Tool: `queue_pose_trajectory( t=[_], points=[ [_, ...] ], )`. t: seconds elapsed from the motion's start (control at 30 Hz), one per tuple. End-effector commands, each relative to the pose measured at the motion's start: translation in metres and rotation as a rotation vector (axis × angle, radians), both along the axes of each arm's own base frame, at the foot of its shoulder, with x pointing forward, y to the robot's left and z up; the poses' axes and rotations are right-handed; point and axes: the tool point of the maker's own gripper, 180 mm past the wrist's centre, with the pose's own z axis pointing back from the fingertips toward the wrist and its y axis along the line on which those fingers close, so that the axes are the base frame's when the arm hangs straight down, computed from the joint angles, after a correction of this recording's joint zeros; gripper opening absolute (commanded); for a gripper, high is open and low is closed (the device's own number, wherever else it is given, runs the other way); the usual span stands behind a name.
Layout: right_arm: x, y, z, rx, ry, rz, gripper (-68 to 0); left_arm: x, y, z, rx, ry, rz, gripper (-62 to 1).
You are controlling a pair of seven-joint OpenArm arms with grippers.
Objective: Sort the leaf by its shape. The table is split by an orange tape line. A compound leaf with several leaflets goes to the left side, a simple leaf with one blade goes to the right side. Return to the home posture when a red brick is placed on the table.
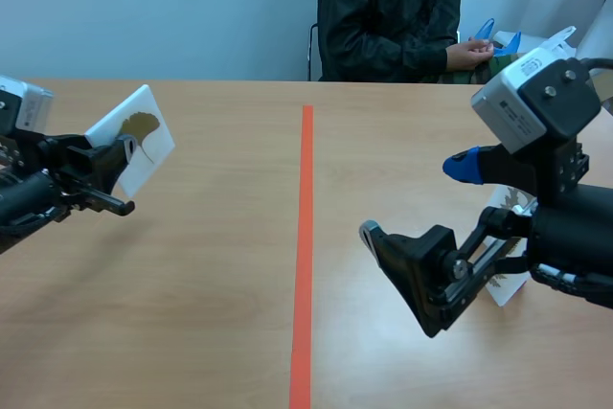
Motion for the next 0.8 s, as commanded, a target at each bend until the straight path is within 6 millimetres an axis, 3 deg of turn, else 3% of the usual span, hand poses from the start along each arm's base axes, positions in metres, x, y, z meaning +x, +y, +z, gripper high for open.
queue_pose_trajectory(
  t=[0.0,0.37,0.57,0.77],
  points=[
    [0.006,-0.003,0.008,0.013,-0.030,-0.011,0.4,0.003,0.008,0.004,-0.001,-0.016,0.016,-56.8],
    [0.006,-0.003,0.008,0.013,-0.029,-0.011,0.4,0.015,0.080,-0.027,-0.035,0.057,0.258,-56.8],
    [0.006,-0.003,0.008,0.014,-0.029,-0.011,0.4,0.025,0.104,-0.029,-0.059,0.038,0.355,-56.8],
    [0.006,-0.003,0.008,0.014,-0.030,-0.011,0.4,0.024,0.121,-0.044,-0.095,0.066,0.436,-56.7]
  ],
)
